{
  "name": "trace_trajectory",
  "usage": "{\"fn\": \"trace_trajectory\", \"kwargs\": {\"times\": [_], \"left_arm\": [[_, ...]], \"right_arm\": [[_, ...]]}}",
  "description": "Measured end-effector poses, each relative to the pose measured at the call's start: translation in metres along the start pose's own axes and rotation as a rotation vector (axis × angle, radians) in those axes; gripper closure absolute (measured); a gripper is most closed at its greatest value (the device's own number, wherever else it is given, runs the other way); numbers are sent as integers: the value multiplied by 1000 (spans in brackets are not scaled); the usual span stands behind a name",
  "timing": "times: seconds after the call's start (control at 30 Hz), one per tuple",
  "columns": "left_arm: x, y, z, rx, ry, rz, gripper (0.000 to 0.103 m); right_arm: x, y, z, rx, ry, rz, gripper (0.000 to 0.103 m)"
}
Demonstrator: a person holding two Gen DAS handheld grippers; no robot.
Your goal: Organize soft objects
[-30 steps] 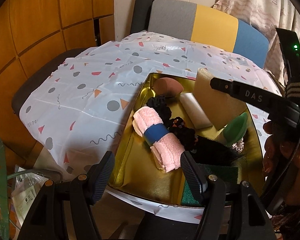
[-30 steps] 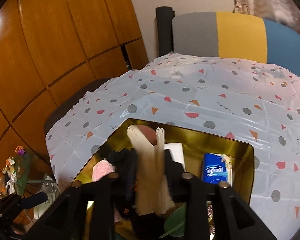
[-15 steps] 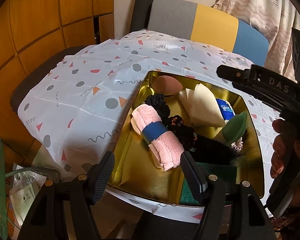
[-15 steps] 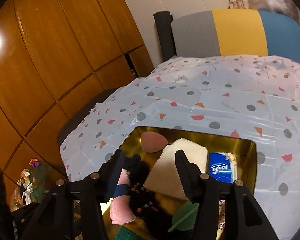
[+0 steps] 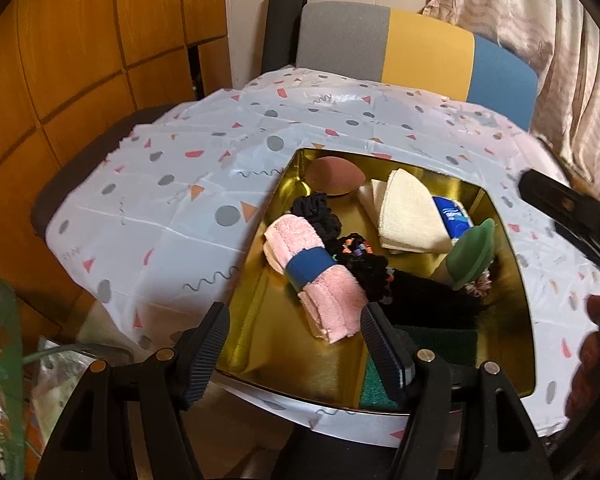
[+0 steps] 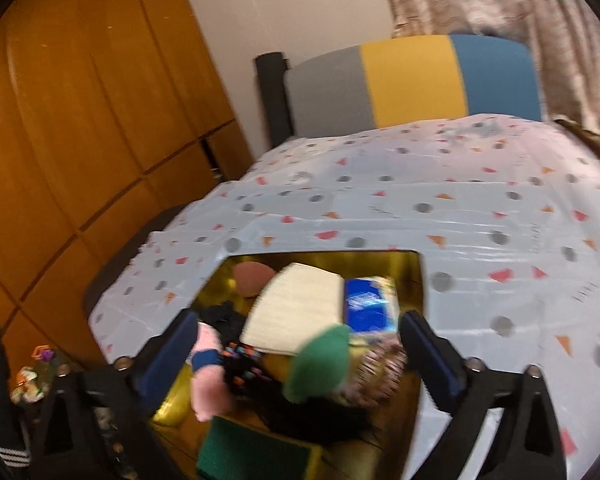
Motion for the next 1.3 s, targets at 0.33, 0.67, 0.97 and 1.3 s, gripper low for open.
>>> {"fn": "trace_trajectory", "kwargs": {"times": [0.33, 0.67, 0.97, 1.3], "left_arm": [[-6, 1, 16, -47, -45, -34, 34], [-7, 9, 27, -56, -33, -14, 34], [-16, 7, 43, -97, -2, -43, 34], [-16, 9, 40, -88, -9, -47, 34]], "right_arm": [[-21, 26, 35, -17, 216, 20, 0], [-28, 48, 46, 8, 383, 23, 0], [-18, 49, 59, 40, 426, 106, 0], [-21, 58, 59, 69, 408, 78, 0]]}}
Point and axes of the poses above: each gripper's, at about its wrist camera, not at the fingertips, and z roughly against the way its jaws point, x to its left, y to its underside, the point moved 9 cm from there along -z, roughly the way its jaws point, and after that the axes turned 2 degrees about z, right-handed, at the moved point
